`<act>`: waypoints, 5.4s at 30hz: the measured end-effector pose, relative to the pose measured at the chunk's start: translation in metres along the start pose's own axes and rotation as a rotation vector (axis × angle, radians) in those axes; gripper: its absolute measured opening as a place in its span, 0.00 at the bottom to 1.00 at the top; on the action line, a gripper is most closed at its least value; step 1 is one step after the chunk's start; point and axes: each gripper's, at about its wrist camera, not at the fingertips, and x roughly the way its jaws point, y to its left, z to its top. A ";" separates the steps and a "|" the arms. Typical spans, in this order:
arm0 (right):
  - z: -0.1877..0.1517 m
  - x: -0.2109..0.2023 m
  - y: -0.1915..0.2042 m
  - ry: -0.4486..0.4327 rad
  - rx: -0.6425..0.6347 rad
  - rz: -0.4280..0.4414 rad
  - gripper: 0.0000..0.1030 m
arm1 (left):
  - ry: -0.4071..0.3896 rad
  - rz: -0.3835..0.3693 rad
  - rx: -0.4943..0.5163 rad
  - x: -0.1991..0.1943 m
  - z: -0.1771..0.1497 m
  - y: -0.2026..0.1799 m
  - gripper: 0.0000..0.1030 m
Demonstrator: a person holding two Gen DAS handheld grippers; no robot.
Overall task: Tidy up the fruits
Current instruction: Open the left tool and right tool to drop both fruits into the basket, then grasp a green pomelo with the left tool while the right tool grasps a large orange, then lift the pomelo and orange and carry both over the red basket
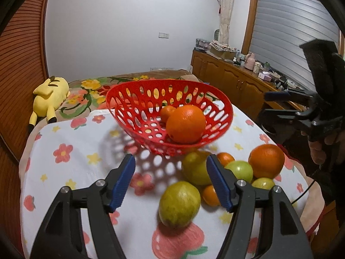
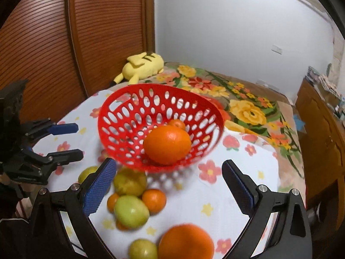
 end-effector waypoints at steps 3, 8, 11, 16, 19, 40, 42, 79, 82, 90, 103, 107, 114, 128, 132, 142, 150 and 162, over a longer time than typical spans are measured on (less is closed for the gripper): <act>-0.020 -0.007 -0.005 -0.005 0.041 -0.008 0.97 | 0.008 0.001 0.000 -0.001 -0.008 -0.002 0.67; -0.053 -0.014 -0.016 0.001 0.113 -0.013 0.97 | 0.030 0.009 -0.009 0.000 -0.023 -0.005 0.67; -0.071 -0.015 -0.021 0.003 0.147 -0.019 0.97 | 0.041 0.012 -0.015 0.000 -0.031 -0.005 0.67; -0.091 -0.018 -0.030 0.003 0.185 -0.027 0.97 | 0.069 0.010 -0.018 0.007 -0.039 -0.006 0.67; -0.100 -0.016 -0.031 0.011 0.195 -0.029 0.97 | 0.085 0.008 -0.016 0.012 -0.043 -0.008 0.67; -0.129 0.012 -0.039 0.057 0.268 0.003 0.97 | 0.161 0.008 -0.009 0.041 -0.052 -0.013 0.68; -0.130 0.014 -0.039 0.059 0.273 0.002 0.97 | 0.169 0.008 -0.013 0.043 -0.053 -0.013 0.68; -0.138 0.023 -0.044 0.047 0.308 -0.002 0.97 | 0.147 -0.010 -0.025 0.042 -0.050 -0.010 0.56; -0.137 0.024 -0.044 0.051 0.304 -0.003 0.96 | 0.131 -0.010 -0.018 0.037 -0.047 -0.012 0.56; -0.137 0.024 -0.042 0.057 0.293 0.012 0.84 | 0.093 -0.012 -0.005 0.025 -0.038 -0.017 0.56; -0.129 0.019 -0.039 0.029 0.275 -0.002 0.81 | 0.047 -0.010 -0.007 0.010 -0.027 -0.018 0.56; -0.118 0.010 -0.036 0.001 0.254 -0.006 0.81 | 0.033 -0.009 -0.011 0.006 -0.024 -0.018 0.56; -0.097 -0.006 -0.031 -0.049 0.214 0.003 0.81 | 0.003 -0.012 0.001 0.002 -0.007 -0.018 0.56; -0.047 -0.007 -0.038 -0.083 0.120 0.036 0.81 | -0.001 0.018 0.007 0.030 0.034 -0.004 0.56; -0.033 -0.003 -0.040 -0.090 0.103 0.048 0.81 | 0.014 0.023 0.008 0.042 0.041 -0.003 0.56; -0.004 0.020 -0.041 -0.084 0.058 0.079 0.81 | 0.045 0.024 0.016 0.065 0.050 0.002 0.56; 0.007 0.036 -0.036 -0.063 0.022 0.087 0.81 | 0.066 0.027 0.019 0.077 0.052 0.005 0.56; 0.016 0.047 -0.033 -0.054 -0.001 0.084 0.81 | 0.033 0.034 0.016 0.074 0.057 0.010 0.62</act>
